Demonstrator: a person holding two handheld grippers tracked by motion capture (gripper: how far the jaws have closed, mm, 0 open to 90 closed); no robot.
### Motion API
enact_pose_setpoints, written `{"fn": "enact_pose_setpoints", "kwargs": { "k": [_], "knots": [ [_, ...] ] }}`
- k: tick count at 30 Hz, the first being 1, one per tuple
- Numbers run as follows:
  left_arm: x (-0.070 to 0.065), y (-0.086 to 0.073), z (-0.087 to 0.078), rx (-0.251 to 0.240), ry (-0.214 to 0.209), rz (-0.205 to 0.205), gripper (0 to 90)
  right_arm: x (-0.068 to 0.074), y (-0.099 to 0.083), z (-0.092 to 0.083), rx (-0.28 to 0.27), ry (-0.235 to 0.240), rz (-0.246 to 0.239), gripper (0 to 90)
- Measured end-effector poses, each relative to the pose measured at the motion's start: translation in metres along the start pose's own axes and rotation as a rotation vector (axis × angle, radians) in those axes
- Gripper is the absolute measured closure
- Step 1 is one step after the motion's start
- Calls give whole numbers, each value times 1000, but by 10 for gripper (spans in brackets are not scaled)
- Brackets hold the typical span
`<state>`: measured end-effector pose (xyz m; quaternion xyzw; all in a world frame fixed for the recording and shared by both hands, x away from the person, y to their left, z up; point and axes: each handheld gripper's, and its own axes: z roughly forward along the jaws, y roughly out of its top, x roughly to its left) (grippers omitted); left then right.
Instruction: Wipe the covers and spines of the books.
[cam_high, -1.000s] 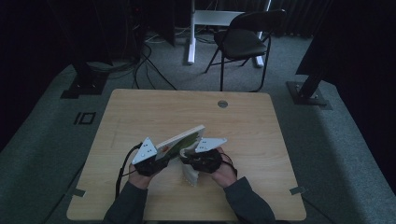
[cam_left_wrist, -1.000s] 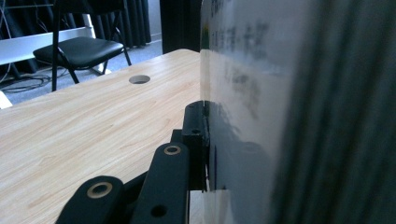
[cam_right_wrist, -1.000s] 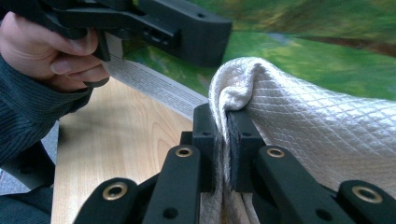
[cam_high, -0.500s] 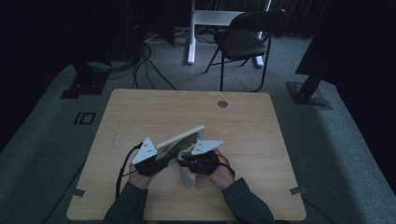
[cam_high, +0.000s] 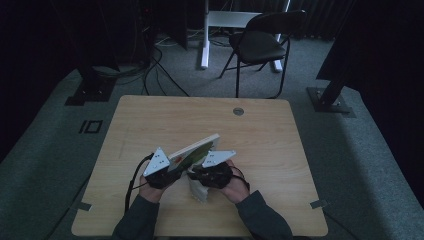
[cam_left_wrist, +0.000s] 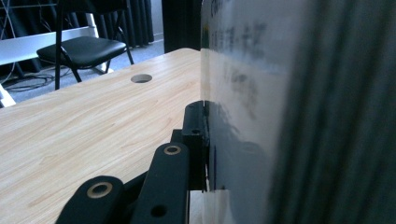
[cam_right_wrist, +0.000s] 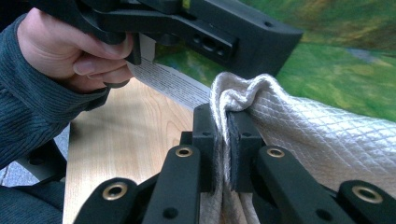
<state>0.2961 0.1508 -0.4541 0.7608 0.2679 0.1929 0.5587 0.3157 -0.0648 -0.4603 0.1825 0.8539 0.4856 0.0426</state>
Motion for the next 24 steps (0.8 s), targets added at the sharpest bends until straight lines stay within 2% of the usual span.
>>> {"fn": "enact_pose_setpoints", "kwargs": {
  "k": [24],
  "knots": [
    [0, -1, 2, 6, 13, 0, 778, 11, 5, 10, 0, 40, -27, 835]
  ]
}}
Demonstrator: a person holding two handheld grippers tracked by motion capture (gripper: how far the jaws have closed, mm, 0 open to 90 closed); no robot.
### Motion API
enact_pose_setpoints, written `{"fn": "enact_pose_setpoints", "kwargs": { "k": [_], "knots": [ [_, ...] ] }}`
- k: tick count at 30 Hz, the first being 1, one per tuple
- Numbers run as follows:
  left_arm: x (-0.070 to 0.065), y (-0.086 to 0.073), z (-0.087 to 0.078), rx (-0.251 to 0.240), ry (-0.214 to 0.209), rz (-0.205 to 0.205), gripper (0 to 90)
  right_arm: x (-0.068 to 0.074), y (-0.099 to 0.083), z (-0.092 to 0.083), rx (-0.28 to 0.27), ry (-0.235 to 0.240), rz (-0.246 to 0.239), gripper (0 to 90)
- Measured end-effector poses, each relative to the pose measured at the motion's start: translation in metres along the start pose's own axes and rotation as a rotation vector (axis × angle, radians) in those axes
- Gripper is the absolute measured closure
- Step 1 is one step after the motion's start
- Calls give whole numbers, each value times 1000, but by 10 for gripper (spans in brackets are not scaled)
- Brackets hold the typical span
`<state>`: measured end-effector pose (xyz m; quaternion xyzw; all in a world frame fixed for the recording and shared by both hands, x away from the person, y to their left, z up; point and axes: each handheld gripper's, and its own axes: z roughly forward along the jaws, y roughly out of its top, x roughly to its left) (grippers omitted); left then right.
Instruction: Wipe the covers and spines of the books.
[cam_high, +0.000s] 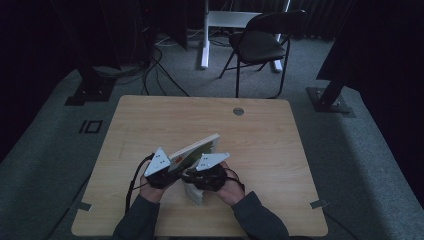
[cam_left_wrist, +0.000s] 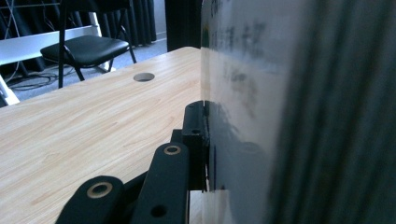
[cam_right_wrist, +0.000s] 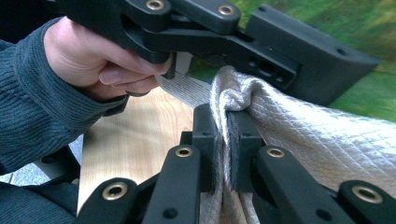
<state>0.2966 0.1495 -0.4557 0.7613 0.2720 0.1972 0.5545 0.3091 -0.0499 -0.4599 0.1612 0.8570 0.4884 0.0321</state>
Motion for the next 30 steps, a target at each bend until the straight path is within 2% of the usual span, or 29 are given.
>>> {"fn": "enact_pose_setpoints", "kwargs": {
  "k": [30],
  "knots": [
    [0, 0, 1, 1, 5, -10, 778, 6, 1, 8, -5, 34, -3, 834]
  ]
}}
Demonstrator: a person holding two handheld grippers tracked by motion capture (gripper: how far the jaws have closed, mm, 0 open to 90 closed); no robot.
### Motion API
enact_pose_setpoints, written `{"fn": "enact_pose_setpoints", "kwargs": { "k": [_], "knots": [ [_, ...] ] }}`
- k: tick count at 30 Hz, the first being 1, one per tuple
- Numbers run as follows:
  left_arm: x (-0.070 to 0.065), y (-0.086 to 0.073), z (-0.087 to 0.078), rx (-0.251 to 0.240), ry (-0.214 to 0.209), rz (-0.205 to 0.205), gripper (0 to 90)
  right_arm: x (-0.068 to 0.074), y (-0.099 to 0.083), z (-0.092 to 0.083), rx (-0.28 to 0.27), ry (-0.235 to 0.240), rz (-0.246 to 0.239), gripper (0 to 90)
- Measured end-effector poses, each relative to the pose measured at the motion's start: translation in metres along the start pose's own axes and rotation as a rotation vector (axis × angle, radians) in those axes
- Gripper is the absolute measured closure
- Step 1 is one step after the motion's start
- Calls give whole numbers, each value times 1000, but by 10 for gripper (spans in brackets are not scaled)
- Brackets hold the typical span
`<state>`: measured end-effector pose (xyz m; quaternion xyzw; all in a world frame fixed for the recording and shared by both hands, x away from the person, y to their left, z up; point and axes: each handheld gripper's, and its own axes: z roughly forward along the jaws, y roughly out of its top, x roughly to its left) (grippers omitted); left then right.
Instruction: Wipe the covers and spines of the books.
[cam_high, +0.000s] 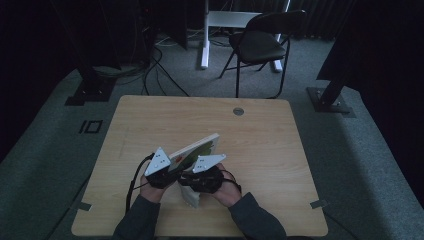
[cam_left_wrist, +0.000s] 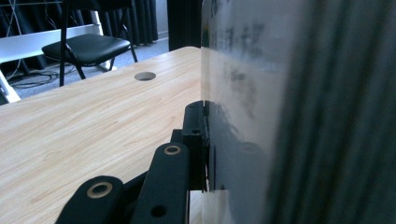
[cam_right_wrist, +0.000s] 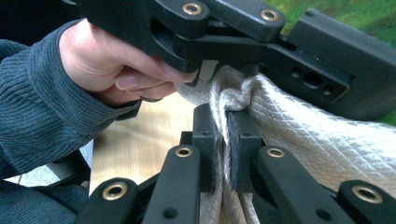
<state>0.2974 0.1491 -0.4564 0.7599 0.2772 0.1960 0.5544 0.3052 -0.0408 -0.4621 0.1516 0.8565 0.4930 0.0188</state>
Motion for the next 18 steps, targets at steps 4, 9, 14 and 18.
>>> {"fn": "enact_pose_setpoints", "kwargs": {
  "k": [4, 9, 14, 18],
  "knots": [
    [0, 0, 0, -4, -1, -4, 778, 1, 1, 0, -2, 8, 0, 834],
    [0, 0, 0, -6, -1, -7, 778, 1, 1, 2, 0, 14, -2, 834],
    [0, 0, 1, -8, 0, -11, 778, 2, 0, 3, 6, 20, 0, 835],
    [0, 1, 1, -11, 0, -13, 778, 4, 0, 7, 13, 28, -8, 834]
  ]
}}
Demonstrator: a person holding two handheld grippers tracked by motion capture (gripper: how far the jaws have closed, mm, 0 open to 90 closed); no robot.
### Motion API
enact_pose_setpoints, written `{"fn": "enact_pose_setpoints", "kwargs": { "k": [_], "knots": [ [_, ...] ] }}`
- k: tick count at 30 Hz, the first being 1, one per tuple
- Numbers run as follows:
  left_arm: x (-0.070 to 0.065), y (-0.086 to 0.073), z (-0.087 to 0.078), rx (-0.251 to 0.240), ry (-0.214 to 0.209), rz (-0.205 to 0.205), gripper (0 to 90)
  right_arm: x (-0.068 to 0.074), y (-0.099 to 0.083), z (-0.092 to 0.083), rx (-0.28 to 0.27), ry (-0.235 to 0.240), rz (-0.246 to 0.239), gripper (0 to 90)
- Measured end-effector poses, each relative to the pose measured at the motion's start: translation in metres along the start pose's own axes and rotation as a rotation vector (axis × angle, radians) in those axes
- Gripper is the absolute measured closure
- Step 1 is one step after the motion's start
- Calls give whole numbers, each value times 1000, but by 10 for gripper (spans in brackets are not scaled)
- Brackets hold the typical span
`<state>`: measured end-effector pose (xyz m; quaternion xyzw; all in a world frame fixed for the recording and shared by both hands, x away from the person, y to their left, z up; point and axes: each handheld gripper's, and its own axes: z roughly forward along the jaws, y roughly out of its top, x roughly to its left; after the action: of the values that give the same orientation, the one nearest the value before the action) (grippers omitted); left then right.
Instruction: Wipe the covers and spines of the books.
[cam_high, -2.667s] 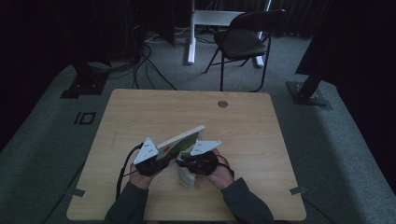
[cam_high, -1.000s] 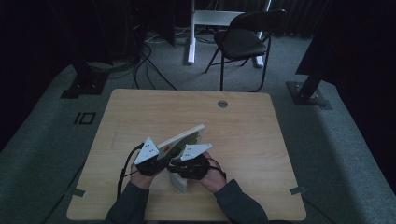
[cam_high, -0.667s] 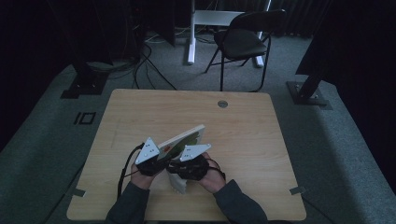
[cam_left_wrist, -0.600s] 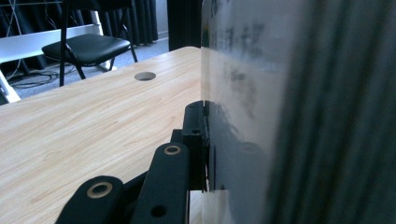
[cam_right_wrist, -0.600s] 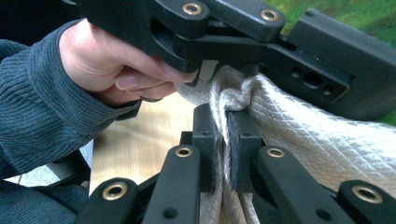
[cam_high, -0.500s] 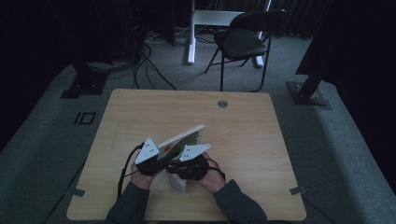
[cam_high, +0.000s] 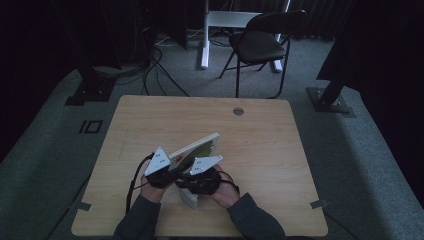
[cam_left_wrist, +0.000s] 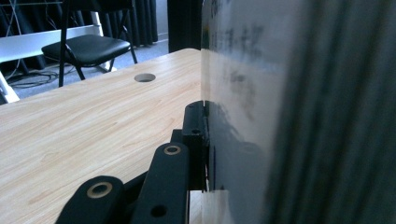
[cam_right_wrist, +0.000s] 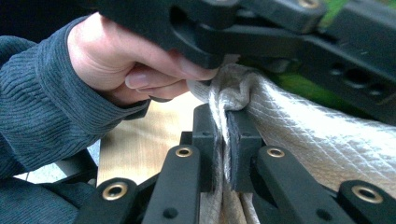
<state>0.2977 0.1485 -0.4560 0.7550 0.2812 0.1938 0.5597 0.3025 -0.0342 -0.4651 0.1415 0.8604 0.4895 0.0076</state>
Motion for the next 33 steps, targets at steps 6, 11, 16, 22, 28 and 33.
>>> {"fn": "enact_pose_setpoints", "kwargs": {
  "k": [6, 11, 16, 22, 28, 33],
  "knots": [
    [1, 0, 0, -7, 7, -11, 777, 1, 1, 1, 4, 2, 0, 834],
    [1, 0, -1, -8, 9, -13, 777, 3, 2, 4, 6, 9, -5, 834],
    [1, 0, -1, -15, 8, -17, 777, 4, 1, 5, 14, 17, -12, 834],
    [2, 0, -2, -21, 16, -22, 777, 7, 0, 8, 18, 28, -22, 832],
    [5, 1, -6, -32, 26, -26, 777, 4, -1, 2, 12, 8, -12, 831],
    [7, 1, -9, -37, 36, -27, 777, -3, -4, -9, -8, -21, 4, 831]
  ]
}}
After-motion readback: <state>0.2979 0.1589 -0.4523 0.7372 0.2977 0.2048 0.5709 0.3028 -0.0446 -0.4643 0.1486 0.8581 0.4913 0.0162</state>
